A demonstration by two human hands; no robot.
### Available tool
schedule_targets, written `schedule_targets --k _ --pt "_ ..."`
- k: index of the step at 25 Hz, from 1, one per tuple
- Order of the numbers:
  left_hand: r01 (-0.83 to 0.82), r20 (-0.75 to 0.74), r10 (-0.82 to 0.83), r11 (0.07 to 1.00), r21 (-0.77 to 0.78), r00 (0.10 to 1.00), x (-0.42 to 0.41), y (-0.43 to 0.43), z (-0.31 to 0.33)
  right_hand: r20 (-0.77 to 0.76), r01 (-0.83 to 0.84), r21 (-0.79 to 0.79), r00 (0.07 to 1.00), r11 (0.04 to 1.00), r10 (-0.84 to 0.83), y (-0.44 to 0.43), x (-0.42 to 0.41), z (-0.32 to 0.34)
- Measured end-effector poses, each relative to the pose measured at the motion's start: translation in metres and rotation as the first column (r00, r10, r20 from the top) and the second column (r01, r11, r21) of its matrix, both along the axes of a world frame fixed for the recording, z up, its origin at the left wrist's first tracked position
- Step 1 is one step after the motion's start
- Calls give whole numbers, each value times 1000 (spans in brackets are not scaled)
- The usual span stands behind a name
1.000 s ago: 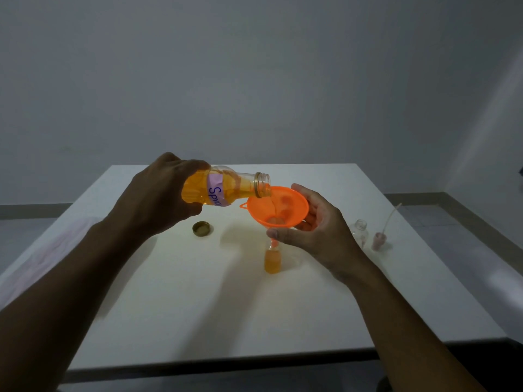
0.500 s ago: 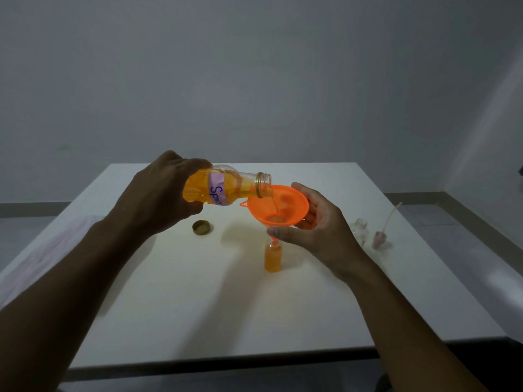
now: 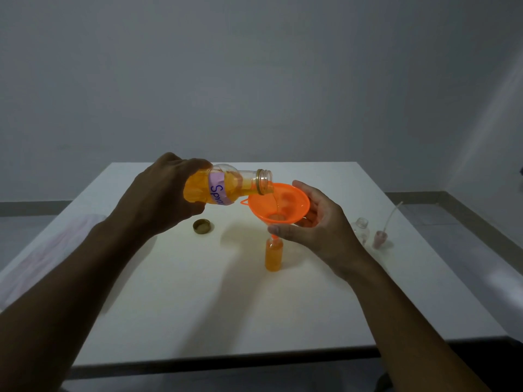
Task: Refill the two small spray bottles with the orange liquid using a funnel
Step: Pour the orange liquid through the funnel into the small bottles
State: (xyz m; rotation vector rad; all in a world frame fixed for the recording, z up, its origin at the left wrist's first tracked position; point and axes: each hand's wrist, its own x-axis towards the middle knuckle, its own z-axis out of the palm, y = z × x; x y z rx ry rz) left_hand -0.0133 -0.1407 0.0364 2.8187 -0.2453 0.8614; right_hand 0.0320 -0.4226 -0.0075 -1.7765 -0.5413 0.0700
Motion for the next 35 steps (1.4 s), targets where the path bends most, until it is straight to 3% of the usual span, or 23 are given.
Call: schedule_targets --k 8,14,23,29,35 --pt "30 20 -27 986 -164 999 -5 -9 -6 38 22 -22 999 1000 -21 3 3 7" --pt "31 15 -29 982 -186 999 -3 -14 -12 51 32 -21 998 999 -31 1 4 4" --pt "-19 100 43 973 -229 994 -6 -29 2 9 56 136 998 989 -58 -15 9 15" --pt "48 93 -25 966 -254 995 14 -67 4 37 238 235 967 942 -253 -74 23 35" --pt "113 69 -96 943 -312 993 40 -115 -4 18 385 225 917 895 -399 -121 33 32"
